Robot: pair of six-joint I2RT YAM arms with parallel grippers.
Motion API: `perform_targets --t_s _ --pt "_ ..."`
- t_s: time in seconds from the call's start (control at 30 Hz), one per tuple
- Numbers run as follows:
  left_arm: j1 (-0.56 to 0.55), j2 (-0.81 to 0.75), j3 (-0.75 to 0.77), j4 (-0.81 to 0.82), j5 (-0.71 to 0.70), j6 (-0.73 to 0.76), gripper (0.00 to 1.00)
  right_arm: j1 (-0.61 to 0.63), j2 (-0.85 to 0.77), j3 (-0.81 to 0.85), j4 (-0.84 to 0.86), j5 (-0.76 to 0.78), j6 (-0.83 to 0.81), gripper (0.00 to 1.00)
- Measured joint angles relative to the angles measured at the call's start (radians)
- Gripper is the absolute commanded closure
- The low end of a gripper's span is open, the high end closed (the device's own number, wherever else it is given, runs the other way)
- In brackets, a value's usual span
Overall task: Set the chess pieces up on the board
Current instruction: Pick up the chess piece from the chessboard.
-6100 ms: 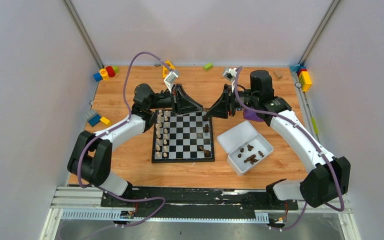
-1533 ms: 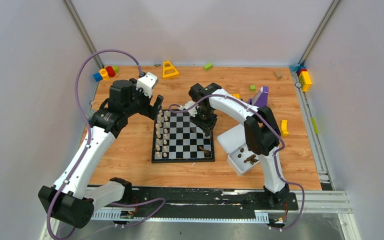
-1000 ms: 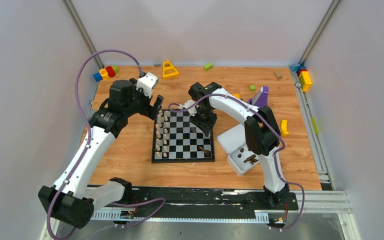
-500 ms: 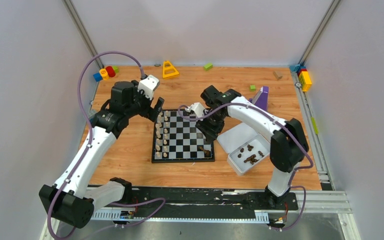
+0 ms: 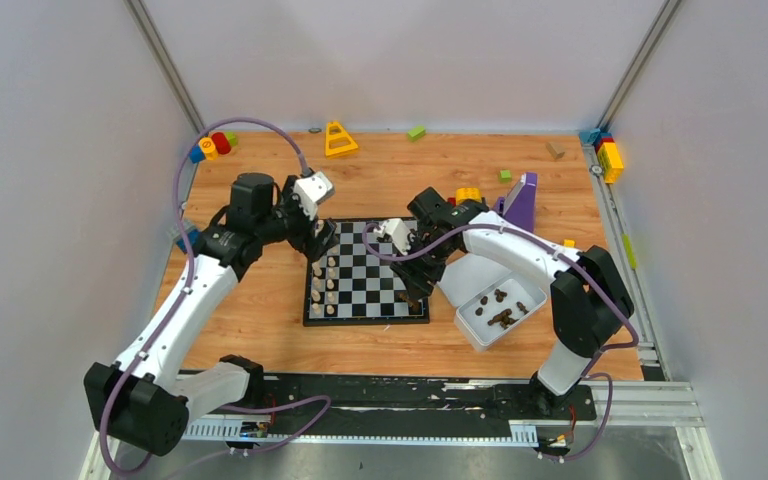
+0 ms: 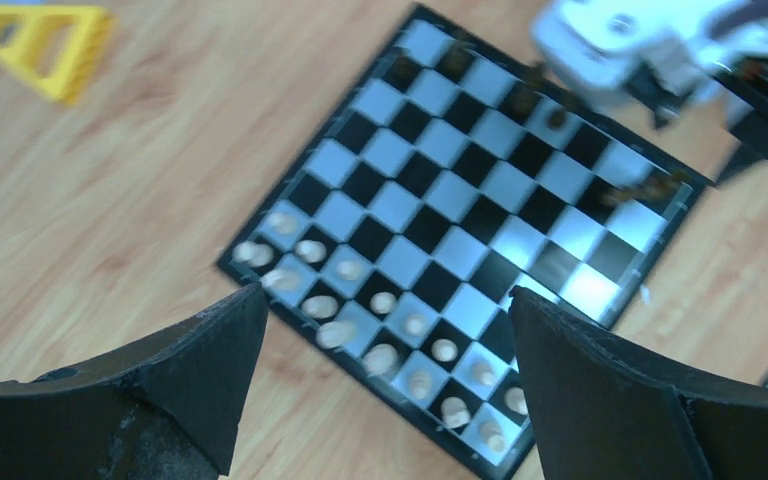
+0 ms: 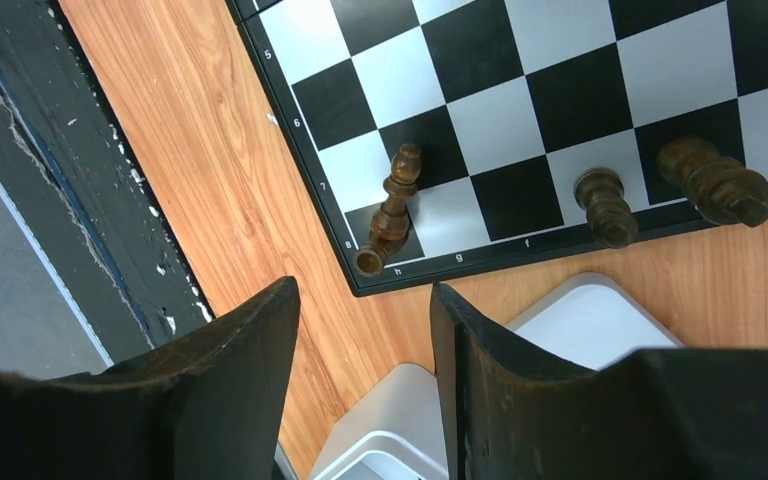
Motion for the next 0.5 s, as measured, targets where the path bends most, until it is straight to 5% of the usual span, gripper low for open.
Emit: perform_targets --t_s 0.27,0.5 --pt "-0.019 0.076 -0.168 0.055 0.401 0.258 0.11 0.0 -0.014 -0.063 0.06 -0.014 0.012 0.53" --pt "-0.161 0.216 -0.223 0.161 0.518 0.451 0.16 -0.056 -0.124 -0.123 0.067 -0.029 0.019 0.55"
